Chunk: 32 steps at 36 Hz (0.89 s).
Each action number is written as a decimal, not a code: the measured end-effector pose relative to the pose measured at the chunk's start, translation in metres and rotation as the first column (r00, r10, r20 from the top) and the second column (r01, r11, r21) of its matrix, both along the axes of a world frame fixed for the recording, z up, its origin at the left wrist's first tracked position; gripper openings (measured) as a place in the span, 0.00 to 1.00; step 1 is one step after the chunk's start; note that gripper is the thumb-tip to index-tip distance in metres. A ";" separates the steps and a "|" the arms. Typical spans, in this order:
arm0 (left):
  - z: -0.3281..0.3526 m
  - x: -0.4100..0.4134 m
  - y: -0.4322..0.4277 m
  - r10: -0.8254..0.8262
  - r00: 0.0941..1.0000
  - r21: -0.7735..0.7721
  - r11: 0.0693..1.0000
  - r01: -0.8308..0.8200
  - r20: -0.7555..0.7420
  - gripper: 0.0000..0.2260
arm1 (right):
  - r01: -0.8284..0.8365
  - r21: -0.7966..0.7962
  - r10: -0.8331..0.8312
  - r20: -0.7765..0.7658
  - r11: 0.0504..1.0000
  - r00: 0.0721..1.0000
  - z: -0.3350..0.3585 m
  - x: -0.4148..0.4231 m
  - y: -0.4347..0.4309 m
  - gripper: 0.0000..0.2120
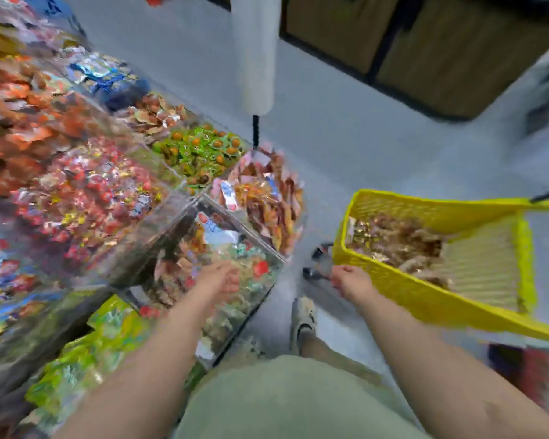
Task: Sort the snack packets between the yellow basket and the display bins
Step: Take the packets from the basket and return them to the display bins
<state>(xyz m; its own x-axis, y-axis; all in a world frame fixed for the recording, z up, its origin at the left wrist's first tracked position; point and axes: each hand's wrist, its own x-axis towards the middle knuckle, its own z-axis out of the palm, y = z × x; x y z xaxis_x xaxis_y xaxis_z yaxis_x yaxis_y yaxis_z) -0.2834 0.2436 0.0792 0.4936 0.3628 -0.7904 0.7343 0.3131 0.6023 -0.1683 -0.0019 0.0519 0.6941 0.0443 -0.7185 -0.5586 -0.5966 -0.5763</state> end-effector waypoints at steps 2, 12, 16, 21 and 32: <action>-0.017 0.000 -0.023 -0.088 0.994 -0.053 0.995 0.085 -0.063 0.11 | 0.151 -0.050 -0.154 -0.070 0.987 0.986 -0.011 -0.022 -0.053 0.15; -0.058 0.009 -0.104 -0.384 0.832 -0.129 0.922 0.364 -0.400 0.11 | 0.615 -0.173 -0.634 -0.320 0.769 0.703 -0.032 -0.120 -0.235 0.10; -0.063 0.029 -0.137 -0.412 0.797 -0.030 0.894 0.446 -0.441 0.12 | 0.712 -0.166 -0.718 -0.340 0.682 0.608 -0.030 -0.119 -0.279 0.09; -0.068 0.070 -0.186 -0.398 0.843 -0.002 0.905 0.426 -0.362 0.12 | 0.696 -0.122 -0.691 -0.326 0.708 0.646 -0.023 -0.080 -0.323 0.08; -0.064 0.133 -0.220 -0.496 0.773 -0.010 0.844 0.536 -0.395 0.06 | 0.687 -0.090 -0.666 -0.364 0.721 0.651 -0.024 -0.014 -0.335 0.08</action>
